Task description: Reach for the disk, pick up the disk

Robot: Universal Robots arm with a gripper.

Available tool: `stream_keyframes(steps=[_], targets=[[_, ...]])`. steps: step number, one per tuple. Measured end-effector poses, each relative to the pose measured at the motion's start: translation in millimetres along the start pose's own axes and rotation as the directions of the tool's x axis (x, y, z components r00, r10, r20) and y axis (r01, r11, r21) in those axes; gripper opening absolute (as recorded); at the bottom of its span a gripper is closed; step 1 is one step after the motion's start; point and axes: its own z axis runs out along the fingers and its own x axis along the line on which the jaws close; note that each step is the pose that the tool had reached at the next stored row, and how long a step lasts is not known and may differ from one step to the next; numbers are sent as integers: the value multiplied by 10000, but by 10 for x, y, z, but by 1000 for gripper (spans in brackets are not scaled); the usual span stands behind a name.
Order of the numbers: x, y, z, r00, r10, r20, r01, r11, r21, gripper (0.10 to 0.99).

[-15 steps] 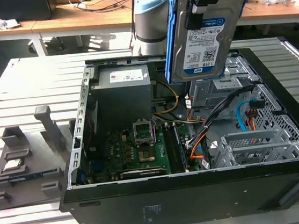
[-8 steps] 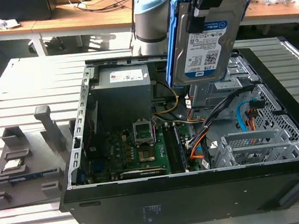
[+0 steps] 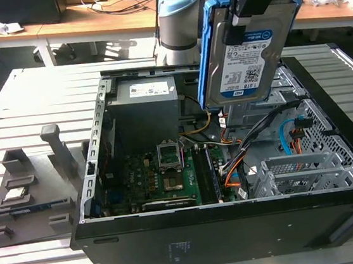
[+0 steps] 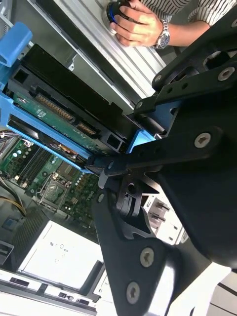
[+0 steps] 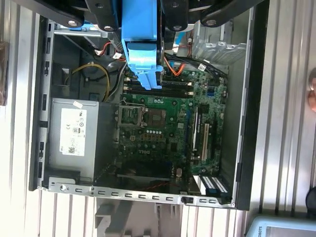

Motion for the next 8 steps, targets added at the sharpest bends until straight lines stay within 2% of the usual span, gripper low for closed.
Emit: stream_keyframes(steps=[5,8], targets=[[73,5,4,10000,3,-1,-3,10000,0,369],[164,12,9,10000,6,0,-6,10000,0,369]])
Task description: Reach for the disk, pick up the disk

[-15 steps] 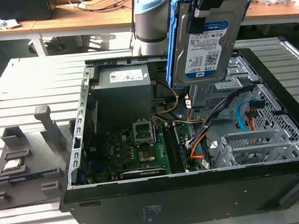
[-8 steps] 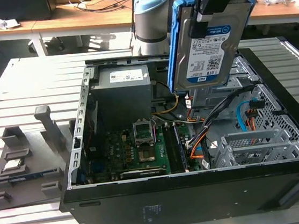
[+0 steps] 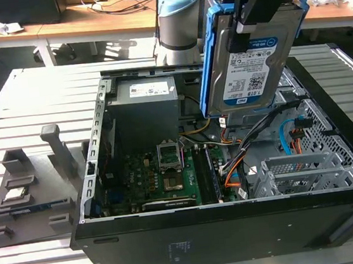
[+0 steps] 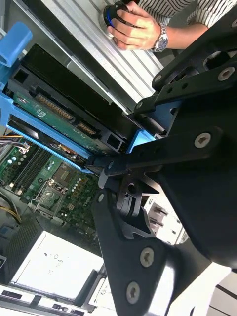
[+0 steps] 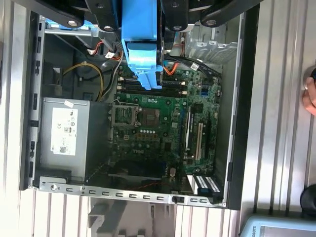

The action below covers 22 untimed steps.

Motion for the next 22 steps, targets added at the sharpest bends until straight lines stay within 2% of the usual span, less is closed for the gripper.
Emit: stream_keyframes(steps=[4,11,22], targets=[[54,4,4,10000,0,1,0,10000,0,369],[241,16,16,10000,2,1,-2,10000,1,369],[664,46,35,10000,4,-1,-4,10000,0,369]])
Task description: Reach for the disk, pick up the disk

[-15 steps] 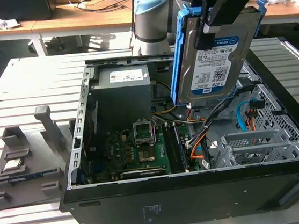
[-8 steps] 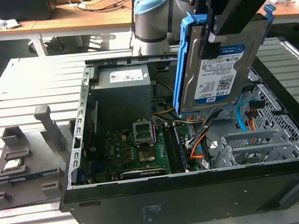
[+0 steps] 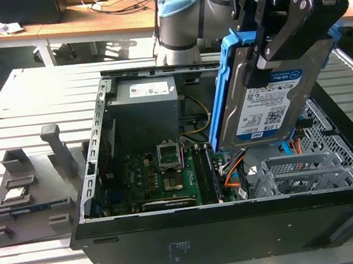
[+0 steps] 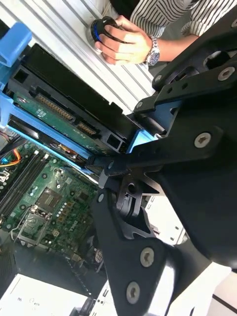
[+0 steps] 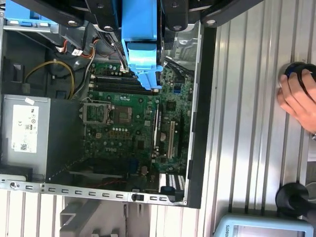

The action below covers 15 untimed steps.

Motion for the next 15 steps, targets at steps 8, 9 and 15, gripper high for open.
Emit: stream_keyframes(steps=[8,9,15], targets=[[288,18,59,9997,56,247,-57,10000,17,369],[289,18,62,9993,110,357,-111,9999,24,369],[291,-2,122,9962,616,612,-620,9981,34,369]])
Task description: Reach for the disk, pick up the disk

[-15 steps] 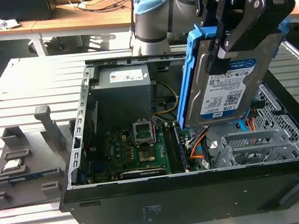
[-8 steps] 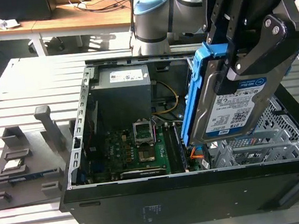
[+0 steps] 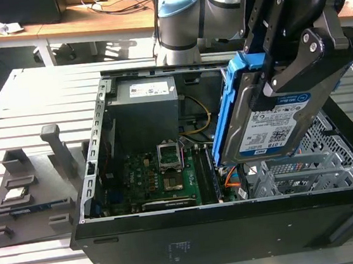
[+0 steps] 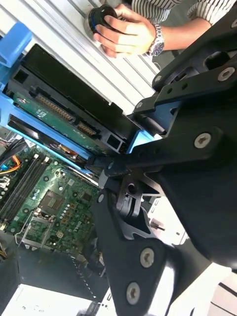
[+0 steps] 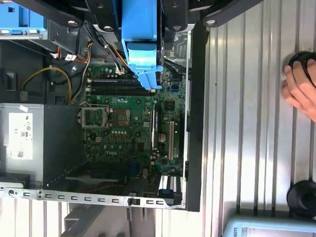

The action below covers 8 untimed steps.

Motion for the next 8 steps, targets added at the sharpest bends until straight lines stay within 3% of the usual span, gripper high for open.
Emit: stream_keyframes(steps=[5,8], targets=[[3,-176,23,9999,99,-19,-99,10000,-6,369],[5,-335,34,9999,125,-22,-125,9999,-23,369]])
